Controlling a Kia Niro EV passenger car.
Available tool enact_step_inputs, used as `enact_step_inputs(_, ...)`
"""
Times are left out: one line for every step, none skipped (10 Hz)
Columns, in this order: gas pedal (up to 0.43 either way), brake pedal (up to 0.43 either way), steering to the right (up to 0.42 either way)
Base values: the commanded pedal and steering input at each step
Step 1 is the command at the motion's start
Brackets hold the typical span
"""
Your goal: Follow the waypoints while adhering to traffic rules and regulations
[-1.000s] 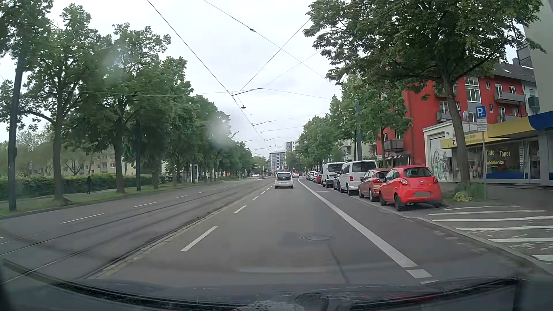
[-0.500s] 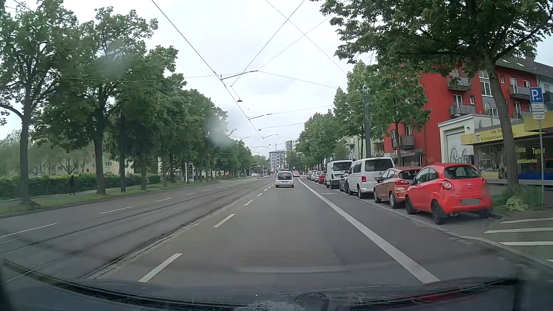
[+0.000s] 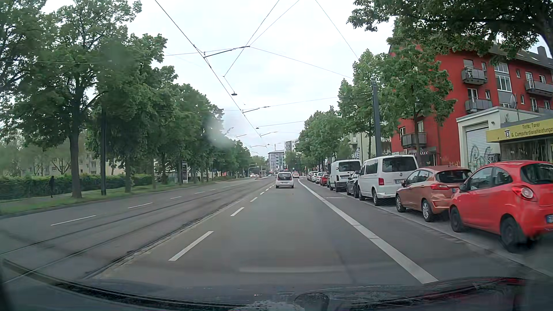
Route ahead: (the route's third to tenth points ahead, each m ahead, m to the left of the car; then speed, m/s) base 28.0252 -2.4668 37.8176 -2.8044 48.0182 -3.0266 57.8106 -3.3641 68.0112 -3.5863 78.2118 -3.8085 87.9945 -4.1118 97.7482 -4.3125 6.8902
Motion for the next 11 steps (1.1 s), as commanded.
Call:
enact_step_inputs(0.098,0.000,0.002)
enact_step_inputs(0.098,0.000,0.002)
enact_step_inputs(0.098,0.000,0.002)
enact_step_inputs(0.098,0.000,0.002)
enact_step_inputs(0.098,0.000,0.001)
enact_step_inputs(0.098,0.000,0.000)
enact_step_inputs(0.098,0.000,0.000)
enact_step_inputs(0.098,0.000,-0.001)
enact_step_inputs(0.098,0.000,-0.001)
enact_step_inputs(0.098,0.000,-0.001)
enact_step_inputs(0.087,0.000,-0.001)
